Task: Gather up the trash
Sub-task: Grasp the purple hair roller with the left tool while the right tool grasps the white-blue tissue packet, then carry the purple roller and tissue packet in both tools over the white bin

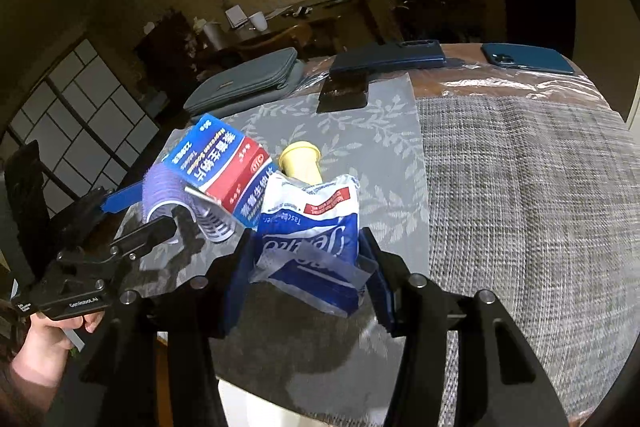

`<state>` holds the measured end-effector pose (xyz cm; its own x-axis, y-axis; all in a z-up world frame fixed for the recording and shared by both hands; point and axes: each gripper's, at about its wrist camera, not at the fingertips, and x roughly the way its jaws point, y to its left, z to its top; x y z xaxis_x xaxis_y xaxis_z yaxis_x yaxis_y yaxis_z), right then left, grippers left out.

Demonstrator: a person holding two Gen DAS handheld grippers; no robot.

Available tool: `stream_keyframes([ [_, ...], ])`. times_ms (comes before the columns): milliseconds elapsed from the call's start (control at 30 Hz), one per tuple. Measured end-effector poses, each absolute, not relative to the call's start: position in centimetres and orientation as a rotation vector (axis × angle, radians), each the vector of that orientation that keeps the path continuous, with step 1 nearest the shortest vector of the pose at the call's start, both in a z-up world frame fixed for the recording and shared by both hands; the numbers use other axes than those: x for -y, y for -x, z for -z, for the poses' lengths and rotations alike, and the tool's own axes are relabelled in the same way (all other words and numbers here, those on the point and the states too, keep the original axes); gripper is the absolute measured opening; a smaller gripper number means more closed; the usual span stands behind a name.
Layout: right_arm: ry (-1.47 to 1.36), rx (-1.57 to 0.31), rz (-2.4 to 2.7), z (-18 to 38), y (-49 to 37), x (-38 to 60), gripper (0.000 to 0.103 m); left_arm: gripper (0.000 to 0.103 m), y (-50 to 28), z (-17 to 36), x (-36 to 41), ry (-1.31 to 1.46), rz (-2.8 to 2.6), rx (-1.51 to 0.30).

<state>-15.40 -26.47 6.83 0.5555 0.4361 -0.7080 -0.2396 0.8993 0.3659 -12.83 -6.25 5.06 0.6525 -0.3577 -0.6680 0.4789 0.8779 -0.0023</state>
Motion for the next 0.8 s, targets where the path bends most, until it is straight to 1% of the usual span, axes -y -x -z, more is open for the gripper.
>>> stream_keyframes([
  [800, -0.219, -0.918, -0.419, -6.4, 18.3, 27.5, 0.051, 0.071, 15.3, -5.0, 7.6, -0.184, 0.476, -0.735],
])
